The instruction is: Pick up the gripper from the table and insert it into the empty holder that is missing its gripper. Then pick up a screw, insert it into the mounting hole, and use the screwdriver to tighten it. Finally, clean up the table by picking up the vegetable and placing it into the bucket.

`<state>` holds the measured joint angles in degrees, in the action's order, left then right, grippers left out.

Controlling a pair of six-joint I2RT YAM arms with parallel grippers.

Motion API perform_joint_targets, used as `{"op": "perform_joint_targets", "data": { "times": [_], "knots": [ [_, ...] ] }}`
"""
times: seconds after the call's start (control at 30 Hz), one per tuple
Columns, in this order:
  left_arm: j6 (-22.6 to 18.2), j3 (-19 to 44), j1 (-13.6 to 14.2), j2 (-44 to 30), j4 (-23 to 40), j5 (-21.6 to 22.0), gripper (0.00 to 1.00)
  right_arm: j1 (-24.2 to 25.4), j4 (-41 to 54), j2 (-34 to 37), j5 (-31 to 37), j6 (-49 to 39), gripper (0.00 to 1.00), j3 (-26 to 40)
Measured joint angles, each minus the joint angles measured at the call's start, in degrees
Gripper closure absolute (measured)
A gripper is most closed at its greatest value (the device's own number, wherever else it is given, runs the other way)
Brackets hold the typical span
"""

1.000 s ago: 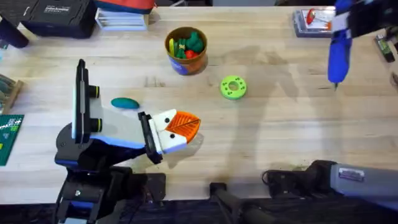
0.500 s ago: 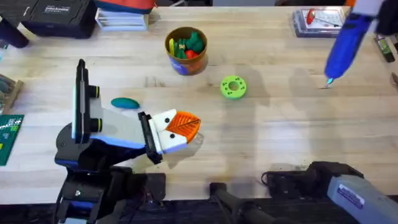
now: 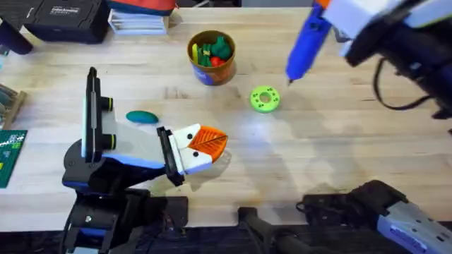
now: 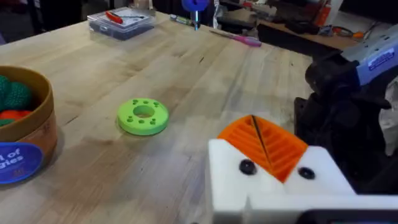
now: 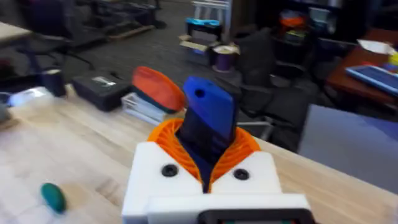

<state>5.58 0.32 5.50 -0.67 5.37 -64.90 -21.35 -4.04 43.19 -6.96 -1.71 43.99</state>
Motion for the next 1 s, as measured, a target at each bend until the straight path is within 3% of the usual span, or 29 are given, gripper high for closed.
{"op": "perform_joint_targets", "data": {
  "times": [0.53, 1.0],
  "knots": [
    [0.00, 0.00, 0.00, 0.00, 0.01, 0.00, 0.986, -25.97, -20.91, 10.53, -0.39, 1.75, 0.980, -0.40],
    [0.00, 0.00, 0.00, 0.00, 0.00, 0.00, 0.986, -33.04, -26.81, 15.45, -0.39, 4.74, 0.980, -0.66]
  ]
}}
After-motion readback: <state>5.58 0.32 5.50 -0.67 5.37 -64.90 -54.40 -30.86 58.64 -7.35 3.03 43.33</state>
